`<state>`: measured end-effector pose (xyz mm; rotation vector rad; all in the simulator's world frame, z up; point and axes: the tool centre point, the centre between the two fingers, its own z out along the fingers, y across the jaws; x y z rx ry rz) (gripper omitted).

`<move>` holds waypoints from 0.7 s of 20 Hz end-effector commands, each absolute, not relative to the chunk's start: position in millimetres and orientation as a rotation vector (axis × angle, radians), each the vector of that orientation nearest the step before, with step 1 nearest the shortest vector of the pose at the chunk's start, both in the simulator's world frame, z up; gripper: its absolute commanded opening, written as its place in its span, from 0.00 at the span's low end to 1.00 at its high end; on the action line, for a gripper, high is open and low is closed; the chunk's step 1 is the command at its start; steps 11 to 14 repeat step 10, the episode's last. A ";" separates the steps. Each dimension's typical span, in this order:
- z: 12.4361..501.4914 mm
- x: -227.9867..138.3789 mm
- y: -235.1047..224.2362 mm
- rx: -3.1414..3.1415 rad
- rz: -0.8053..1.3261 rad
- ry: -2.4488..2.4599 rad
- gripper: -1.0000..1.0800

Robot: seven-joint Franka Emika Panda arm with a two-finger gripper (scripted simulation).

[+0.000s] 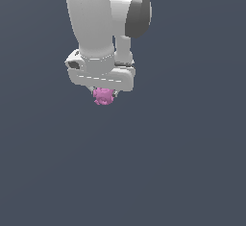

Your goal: Pick up the object and move it to a goal position.

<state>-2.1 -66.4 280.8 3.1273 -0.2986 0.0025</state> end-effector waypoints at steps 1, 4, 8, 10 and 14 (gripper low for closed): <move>292.7 1.1 -67.5 3.127 0.000 -0.298 0.00; 301.7 4.0 -68.5 3.127 0.000 -0.298 0.00; 306.3 6.1 -69.0 3.127 0.000 -0.298 0.00; 306.0 6.4 -69.0 3.127 0.000 -0.298 0.00; 306.0 6.4 -69.0 3.127 0.000 -0.298 0.00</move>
